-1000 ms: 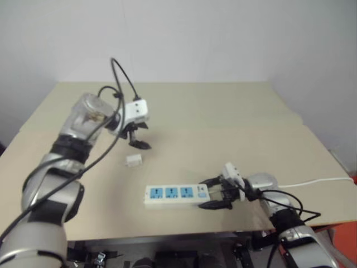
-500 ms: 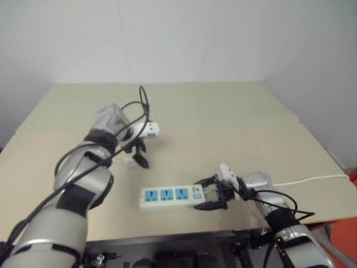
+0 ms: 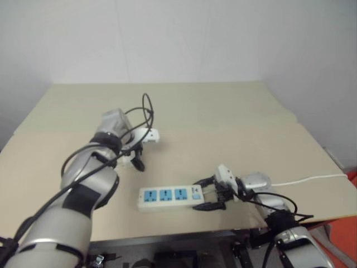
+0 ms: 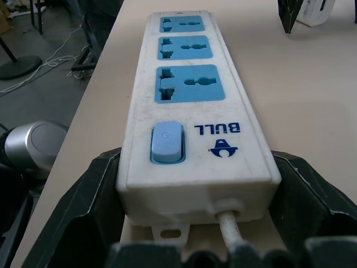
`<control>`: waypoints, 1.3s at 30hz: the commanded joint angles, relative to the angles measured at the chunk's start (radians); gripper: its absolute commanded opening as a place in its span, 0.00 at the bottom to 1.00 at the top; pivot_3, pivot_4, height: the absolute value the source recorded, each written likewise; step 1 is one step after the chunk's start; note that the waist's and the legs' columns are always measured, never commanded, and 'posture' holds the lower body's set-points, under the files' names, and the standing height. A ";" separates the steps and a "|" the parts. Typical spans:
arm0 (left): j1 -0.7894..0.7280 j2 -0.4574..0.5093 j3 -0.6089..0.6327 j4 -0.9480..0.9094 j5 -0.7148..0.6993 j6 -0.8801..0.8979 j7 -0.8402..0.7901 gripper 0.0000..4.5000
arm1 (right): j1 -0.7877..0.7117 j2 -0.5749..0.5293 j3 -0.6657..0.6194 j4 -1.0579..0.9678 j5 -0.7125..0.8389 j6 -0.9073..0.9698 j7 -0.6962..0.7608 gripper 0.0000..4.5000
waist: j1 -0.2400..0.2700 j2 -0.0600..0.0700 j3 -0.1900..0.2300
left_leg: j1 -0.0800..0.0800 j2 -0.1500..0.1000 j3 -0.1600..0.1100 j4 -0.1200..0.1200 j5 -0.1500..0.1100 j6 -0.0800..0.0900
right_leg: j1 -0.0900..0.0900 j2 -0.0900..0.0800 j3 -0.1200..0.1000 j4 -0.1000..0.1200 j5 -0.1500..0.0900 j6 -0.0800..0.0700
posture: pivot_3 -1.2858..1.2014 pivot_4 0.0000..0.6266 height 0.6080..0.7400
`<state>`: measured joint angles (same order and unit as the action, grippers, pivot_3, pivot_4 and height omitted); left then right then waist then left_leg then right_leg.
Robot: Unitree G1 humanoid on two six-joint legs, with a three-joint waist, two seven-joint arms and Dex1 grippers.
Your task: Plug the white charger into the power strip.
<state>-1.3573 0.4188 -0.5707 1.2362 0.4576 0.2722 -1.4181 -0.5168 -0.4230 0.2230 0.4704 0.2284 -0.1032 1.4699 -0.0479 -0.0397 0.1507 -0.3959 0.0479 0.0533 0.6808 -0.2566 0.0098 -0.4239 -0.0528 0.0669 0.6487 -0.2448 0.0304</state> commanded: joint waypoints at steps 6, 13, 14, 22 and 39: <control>-0.009 -0.005 -0.010 0.007 0.051 0.001 0.034 0.72 | 0.010 0.015 0.055 0.033 -0.071 -0.010 -0.020 0.77 | -0.004 0.000 0.000 | 0.001 0.000 0.000 0.000 0.000 0.000 | 0.001 0.000 0.000 0.001 0.000 0.000 | 0.52 0.24 1.00; -0.005 -0.016 -0.003 0.008 0.063 0.009 0.042 0.22 | 0.013 0.014 0.054 0.035 -0.080 -0.018 -0.032 0.77 | -0.008 0.000 0.000 | 0.003 0.000 0.000 0.000 0.000 0.000 | 0.002 0.000 0.000 0.001 0.000 0.000 | 0.52 0.24 1.00; -0.006 -0.018 0.002 0.006 0.060 0.011 0.048 0.22 | 0.015 0.013 0.054 0.035 -0.081 -0.019 -0.032 0.77 | -0.009 0.000 0.000 | 0.003 0.000 0.000 -0.001 0.000 0.000 | 0.002 0.000 0.000 0.001 0.000 0.000 | 0.52 0.24 1.00; -0.053 0.035 0.126 -0.137 -0.060 -0.034 -0.028 0.22 | 0.024 0.004 0.051 0.017 -0.075 -0.019 -0.028 0.77 | -0.010 0.000 0.000 | 0.003 0.000 0.000 -0.001 0.000 0.000 | 0.002 0.000 0.000 0.001 0.000 0.000 | 0.52 0.24 1.00; 0.533 0.039 0.653 -0.939 -0.775 0.014 -0.060 0.22 | -0.069 0.074 0.063 0.163 -0.099 -0.098 -0.031 0.77 | -0.027 0.003 -0.004 | 0.012 0.002 0.001 -0.002 0.000 -0.001 | 0.006 0.000 0.003 0.008 0.000 0.000 | 0.52 0.24 1.00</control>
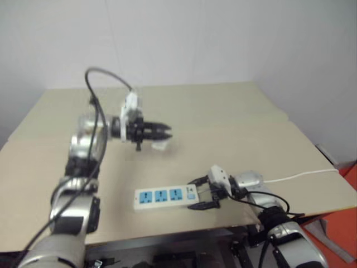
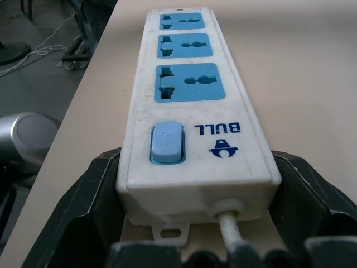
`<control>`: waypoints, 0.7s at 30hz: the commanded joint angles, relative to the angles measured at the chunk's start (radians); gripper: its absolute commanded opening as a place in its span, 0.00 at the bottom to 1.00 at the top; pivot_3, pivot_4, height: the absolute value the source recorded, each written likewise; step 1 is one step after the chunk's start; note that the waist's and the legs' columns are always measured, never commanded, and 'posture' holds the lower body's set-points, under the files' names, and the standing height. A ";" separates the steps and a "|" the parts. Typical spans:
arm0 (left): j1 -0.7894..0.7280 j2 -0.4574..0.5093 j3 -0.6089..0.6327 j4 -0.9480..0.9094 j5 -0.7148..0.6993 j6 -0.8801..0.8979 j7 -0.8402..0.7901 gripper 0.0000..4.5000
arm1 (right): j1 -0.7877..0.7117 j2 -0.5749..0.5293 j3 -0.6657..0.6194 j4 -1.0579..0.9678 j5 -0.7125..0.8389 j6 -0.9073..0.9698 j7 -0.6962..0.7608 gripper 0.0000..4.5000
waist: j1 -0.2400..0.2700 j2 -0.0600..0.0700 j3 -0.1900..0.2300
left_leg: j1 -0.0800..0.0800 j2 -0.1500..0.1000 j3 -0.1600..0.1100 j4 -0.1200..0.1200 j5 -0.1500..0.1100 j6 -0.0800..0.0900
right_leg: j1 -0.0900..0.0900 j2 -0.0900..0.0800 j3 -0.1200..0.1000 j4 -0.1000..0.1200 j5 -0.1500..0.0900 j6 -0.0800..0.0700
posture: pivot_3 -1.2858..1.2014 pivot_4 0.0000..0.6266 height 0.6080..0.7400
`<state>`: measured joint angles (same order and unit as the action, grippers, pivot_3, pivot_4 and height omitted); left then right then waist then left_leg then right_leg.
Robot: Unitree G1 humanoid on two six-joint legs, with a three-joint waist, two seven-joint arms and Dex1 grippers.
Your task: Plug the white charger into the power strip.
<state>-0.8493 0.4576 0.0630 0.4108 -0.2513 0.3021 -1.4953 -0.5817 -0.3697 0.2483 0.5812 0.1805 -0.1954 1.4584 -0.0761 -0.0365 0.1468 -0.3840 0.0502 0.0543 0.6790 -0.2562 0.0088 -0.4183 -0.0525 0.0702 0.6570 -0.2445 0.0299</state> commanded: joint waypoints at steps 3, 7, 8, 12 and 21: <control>0.102 -0.022 0.024 -0.121 -0.128 -0.043 -0.004 0.22 | -0.018 0.029 0.037 0.083 -0.059 -0.020 -0.025 0.77 | 0.002 -0.001 0.000 | 0.000 0.000 0.001 0.000 0.000 0.000 | 0.000 0.000 0.000 -0.001 0.000 0.000 | 0.52 0.24 1.00; 0.180 -0.048 0.005 -0.133 -0.148 -0.151 -0.016 0.22 | -0.022 0.032 0.036 0.096 -0.066 -0.032 -0.026 0.77 | 0.001 -0.001 -0.001 | 0.000 0.000 0.001 -0.001 0.000 0.000 | 0.000 0.000 0.000 -0.001 0.000 0.000 | 0.52 0.24 1.00; 0.193 -0.058 0.006 -0.135 -0.156 -0.171 -0.014 0.22 | -0.020 0.030 0.035 0.092 -0.065 -0.031 -0.026 0.77 | 0.002 -0.001 -0.001 | 0.000 0.000 0.001 -0.001 0.000 0.000 | 0.000 0.000 0.000 -0.001 0.000 0.000 | 0.52 0.24 1.00; 0.219 -0.072 -0.006 -0.120 -0.190 -0.192 -0.047 0.22 | -0.013 0.030 0.036 0.083 -0.068 -0.031 -0.033 0.77 | 0.003 -0.001 -0.002 | 0.000 0.000 0.001 0.000 0.000 0.000 | 0.000 0.000 0.000 -0.002 0.000 0.000 | 0.52 0.24 1.00; 0.278 -0.120 -0.049 -0.169 -0.235 -0.171 -0.011 0.22 | -0.009 0.040 0.041 0.080 -0.078 -0.038 -0.048 0.77 | 0.002 -0.001 -0.003 | 0.001 0.000 0.001 -0.001 0.000 0.000 | 0.001 0.000 0.000 -0.002 0.000 0.000 | 0.52 0.24 1.00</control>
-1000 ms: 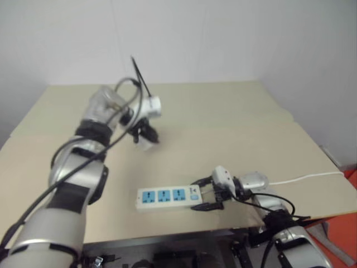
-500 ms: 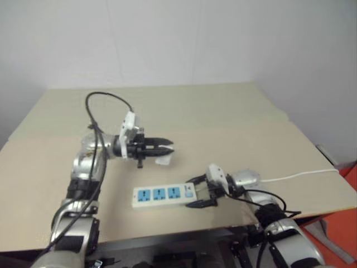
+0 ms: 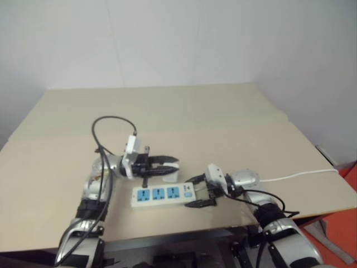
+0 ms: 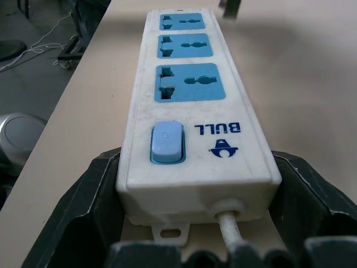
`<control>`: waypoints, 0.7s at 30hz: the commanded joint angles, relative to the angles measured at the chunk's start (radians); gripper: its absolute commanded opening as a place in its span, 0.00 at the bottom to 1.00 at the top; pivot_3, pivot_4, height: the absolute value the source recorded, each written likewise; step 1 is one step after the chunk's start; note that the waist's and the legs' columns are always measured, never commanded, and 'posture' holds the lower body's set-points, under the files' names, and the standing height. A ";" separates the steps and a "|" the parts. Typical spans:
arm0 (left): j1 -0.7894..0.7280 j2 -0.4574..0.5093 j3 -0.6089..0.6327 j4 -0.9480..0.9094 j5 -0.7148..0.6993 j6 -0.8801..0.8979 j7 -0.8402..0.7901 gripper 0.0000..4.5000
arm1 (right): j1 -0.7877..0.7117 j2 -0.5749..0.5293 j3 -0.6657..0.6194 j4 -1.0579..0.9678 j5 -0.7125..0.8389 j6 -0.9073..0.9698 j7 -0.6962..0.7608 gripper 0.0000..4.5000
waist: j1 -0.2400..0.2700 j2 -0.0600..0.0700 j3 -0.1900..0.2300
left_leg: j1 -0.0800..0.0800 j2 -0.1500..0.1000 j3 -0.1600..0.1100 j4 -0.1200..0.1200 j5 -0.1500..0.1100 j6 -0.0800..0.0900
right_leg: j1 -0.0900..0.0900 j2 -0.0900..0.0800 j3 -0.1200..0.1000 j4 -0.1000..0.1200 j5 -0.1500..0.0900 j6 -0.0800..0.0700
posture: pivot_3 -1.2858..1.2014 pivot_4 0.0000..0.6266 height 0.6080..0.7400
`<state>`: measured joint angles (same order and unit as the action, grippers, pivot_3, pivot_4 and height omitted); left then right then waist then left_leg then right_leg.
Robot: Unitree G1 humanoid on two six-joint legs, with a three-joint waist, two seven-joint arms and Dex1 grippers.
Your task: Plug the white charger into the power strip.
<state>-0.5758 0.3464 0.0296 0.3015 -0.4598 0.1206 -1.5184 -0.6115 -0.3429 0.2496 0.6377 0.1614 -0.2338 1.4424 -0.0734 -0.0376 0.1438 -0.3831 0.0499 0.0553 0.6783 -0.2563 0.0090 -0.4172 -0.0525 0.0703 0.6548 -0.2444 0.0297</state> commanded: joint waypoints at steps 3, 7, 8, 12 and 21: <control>0.023 -0.014 -0.038 -0.076 -0.031 0.023 0.021 0.22 | 0.018 0.015 0.041 0.027 -0.061 -0.003 -0.036 0.77 | -0.003 0.000 0.000 | 0.002 0.000 0.000 0.000 0.000 0.000 | 0.002 0.000 0.000 0.000 0.000 0.000 | 0.52 0.24 1.00; 0.042 -0.016 -0.059 -0.086 -0.025 0.015 0.033 0.22 | 0.015 0.019 0.042 0.031 -0.064 -0.008 -0.041 0.77 | -0.004 0.000 0.000 | 0.005 0.000 0.000 -0.002 0.000 0.000 | 0.005 0.001 0.000 -0.002 0.000 0.000 | 0.52 0.24 1.00; 0.049 -0.016 -0.063 -0.086 -0.022 0.010 0.036 0.22 | 0.015 0.020 0.043 0.031 -0.066 -0.010 -0.043 0.77 | -0.004 0.000 0.000 | 0.007 0.000 0.000 -0.002 0.000 0.000 | 0.007 0.001 0.000 -0.003 0.000 0.000 | 0.52 0.24 1.00; 0.074 -0.015 -0.070 -0.084 -0.025 0.010 0.051 0.22 | 0.014 0.024 0.042 0.034 -0.071 -0.015 -0.045 0.77 | -0.005 0.000 0.000 | 0.014 0.001 0.000 -0.004 -0.001 0.000 | 0.015 0.001 0.000 -0.007 0.000 0.000 | 0.52 0.24 1.00; 0.106 -0.009 -0.085 -0.064 -0.010 0.005 0.070 0.22 | 0.017 0.028 0.045 0.038 -0.078 -0.025 -0.049 0.77 | -0.006 0.000 0.000 | 0.014 0.002 0.000 -0.005 -0.001 0.000 | 0.015 0.002 0.000 -0.007 0.000 0.000 | 0.52 0.24 1.00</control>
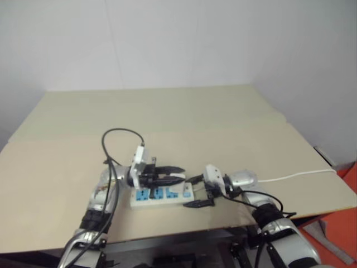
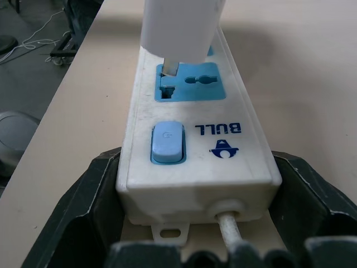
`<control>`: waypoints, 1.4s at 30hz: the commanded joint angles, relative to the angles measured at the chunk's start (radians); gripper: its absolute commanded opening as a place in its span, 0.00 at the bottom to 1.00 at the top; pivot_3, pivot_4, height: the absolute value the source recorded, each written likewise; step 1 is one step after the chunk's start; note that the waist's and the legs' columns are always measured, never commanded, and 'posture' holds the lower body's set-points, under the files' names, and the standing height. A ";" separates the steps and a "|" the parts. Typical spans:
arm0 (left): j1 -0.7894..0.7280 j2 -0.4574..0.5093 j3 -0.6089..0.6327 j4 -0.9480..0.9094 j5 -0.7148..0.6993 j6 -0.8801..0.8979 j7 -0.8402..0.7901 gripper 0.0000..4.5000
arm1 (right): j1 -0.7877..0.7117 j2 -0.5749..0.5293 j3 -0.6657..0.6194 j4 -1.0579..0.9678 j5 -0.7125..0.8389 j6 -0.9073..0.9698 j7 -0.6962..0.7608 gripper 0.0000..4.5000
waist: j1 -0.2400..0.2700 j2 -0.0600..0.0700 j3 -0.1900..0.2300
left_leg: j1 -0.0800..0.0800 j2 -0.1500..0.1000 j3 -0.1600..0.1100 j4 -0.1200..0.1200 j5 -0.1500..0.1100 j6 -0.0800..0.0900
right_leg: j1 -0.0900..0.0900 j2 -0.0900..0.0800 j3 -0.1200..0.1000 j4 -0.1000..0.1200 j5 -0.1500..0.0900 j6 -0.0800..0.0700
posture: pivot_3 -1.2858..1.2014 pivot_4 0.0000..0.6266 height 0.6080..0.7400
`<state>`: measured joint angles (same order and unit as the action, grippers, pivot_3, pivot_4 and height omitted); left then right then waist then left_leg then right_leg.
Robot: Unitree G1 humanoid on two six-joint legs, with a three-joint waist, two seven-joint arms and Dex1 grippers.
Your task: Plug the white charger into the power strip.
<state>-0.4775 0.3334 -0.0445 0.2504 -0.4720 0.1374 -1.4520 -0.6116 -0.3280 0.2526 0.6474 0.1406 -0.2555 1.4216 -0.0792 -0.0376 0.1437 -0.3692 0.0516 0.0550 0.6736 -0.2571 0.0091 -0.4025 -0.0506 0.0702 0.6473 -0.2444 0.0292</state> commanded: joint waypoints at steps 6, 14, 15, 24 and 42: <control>0.022 0.019 -0.024 0.005 0.013 -0.013 0.002 0.22 | 0.015 0.016 0.043 0.035 -0.062 -0.009 -0.035 0.77 | -0.002 0.000 0.000 | 0.000 0.000 0.000 0.000 0.000 0.000 | 0.000 0.000 0.000 0.000 0.000 0.000 | 0.52 0.24 1.00; 0.012 0.026 -0.020 0.049 0.027 -0.050 0.012 0.22 | 0.016 0.019 0.044 0.036 -0.062 -0.011 -0.039 0.77 | -0.006 0.000 0.000 | 0.000 0.000 0.000 0.000 0.000 0.000 | 0.000 0.000 0.000 0.000 0.000 0.000 | 0.52 0.24 1.00; 0.009 0.027 -0.022 0.055 0.032 -0.058 0.015 0.22 | 0.016 0.020 0.044 0.036 -0.062 -0.011 -0.039 0.77 | -0.006 0.000 0.000 | 0.000 0.000 0.000 -0.001 0.000 0.000 | 0.000 0.000 0.000 0.000 0.000 0.000 | 0.52 0.24 1.00; 0.021 0.054 -0.048 0.082 0.057 -0.078 -0.001 0.22 | 0.021 0.023 0.053 0.038 -0.068 -0.019 -0.050 0.77 | -0.012 0.000 -0.001 | 0.001 0.000 0.000 -0.002 0.000 0.000 | 0.001 0.000 0.000 0.000 0.000 0.000 | 0.52 0.24 1.00; 0.066 0.119 -0.059 0.099 0.082 -0.143 0.006 0.22 | 0.003 0.035 0.056 0.073 -0.084 -0.045 -0.063 0.77 | -0.020 0.000 -0.003 | 0.017 0.000 0.000 -0.011 0.000 0.000 | 0.014 0.000 0.001 -0.005 -0.001 -0.001 | 0.52 0.24 1.00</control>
<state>-0.4496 0.4254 -0.0971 0.3287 -0.4432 0.0016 -1.4624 -0.6179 -0.2995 0.2679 0.6867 0.1174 -0.2982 1.3839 -0.0990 -0.0376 0.1402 -0.3520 0.0520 0.0550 0.6625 -0.2572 0.0089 -0.3882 -0.0506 0.0714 0.6420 -0.2455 0.0278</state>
